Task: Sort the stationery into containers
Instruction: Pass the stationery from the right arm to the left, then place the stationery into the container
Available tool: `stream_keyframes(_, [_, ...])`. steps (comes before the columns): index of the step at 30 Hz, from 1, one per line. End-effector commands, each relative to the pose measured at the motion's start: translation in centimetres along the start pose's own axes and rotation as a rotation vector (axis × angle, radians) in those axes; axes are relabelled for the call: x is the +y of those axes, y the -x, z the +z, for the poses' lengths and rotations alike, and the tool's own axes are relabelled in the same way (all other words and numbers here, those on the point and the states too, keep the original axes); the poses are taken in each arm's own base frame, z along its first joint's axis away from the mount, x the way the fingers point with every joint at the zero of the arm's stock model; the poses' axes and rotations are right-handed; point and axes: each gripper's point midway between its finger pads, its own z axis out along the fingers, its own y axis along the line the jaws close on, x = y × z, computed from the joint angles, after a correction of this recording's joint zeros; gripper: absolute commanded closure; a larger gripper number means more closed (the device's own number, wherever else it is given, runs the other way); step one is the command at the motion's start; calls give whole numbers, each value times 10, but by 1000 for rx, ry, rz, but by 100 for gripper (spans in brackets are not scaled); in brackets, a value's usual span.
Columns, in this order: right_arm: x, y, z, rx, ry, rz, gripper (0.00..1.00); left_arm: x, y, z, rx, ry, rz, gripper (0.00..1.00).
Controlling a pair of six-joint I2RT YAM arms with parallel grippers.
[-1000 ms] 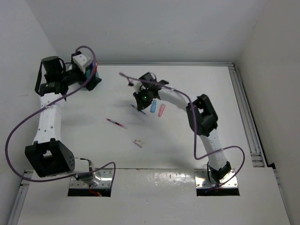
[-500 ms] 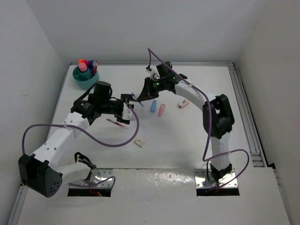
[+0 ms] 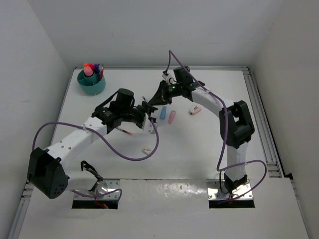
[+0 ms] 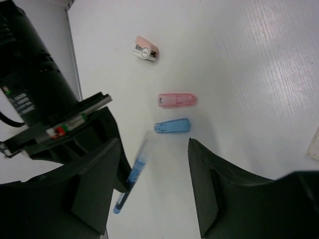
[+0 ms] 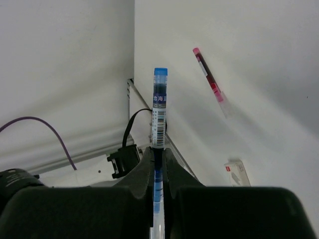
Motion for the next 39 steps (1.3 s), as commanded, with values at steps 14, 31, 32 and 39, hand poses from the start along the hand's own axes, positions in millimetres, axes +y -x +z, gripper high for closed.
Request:
stream_keyframes(14, [34, 6, -27, -29, 67, -62, 100, 32, -6, 26, 2, 70, 113, 44])
stream_keyframes(31, [-11, 128, -132, -284, -146, -158, 42, 131, -44, -26, 66, 448, -524, 100])
stream_keyframes(32, [-36, 148, -159, -345, -214, -125, 42, 152, -53, -38, 49, 520, -678, 100])
stream_keyframes(39, [-90, 141, -244, -438, -355, -87, 41, 227, -186, -148, 94, 860, -1070, 100])
